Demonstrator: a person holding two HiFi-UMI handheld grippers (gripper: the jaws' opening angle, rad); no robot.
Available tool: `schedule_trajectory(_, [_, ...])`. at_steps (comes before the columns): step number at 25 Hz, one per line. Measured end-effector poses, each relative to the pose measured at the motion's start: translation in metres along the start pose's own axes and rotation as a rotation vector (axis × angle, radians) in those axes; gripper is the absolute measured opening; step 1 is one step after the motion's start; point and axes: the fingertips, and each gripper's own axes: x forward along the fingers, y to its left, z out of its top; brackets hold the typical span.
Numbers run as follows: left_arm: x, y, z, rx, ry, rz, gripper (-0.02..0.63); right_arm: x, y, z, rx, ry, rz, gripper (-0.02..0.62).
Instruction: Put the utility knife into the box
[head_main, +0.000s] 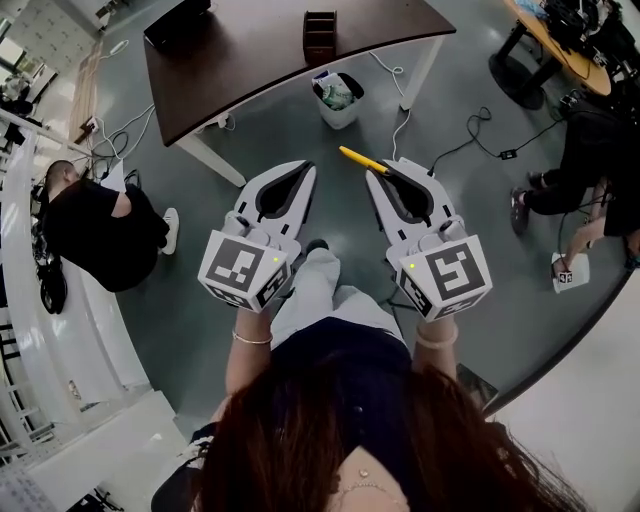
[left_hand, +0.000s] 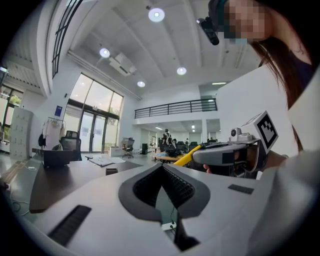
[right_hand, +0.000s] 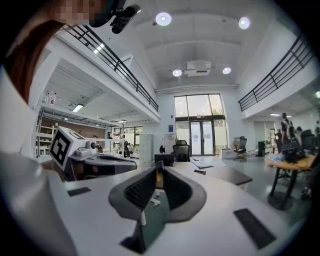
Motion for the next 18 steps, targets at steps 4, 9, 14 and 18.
schedule_trajectory(4, [0.027,0.034,-0.003,-0.009,0.010,-0.005,0.002,0.038,-0.018,0.000,0.001,0.007,0.001,0.052])
schedule_trajectory(9, [0.060,0.089,0.003,0.006,0.007,-0.018,0.002,0.098,-0.042,0.014,-0.029,0.003,-0.024,0.052])
schedule_trajectory(14, [0.087,0.134,0.012,0.010,0.013,-0.040,0.002,0.142,-0.057,0.028,-0.046,0.000,-0.048,0.052])
schedule_trajectory(18, [0.105,0.158,0.010,0.004,0.021,-0.052,0.001,0.167,-0.069,0.026,-0.036,0.015,-0.059,0.052])
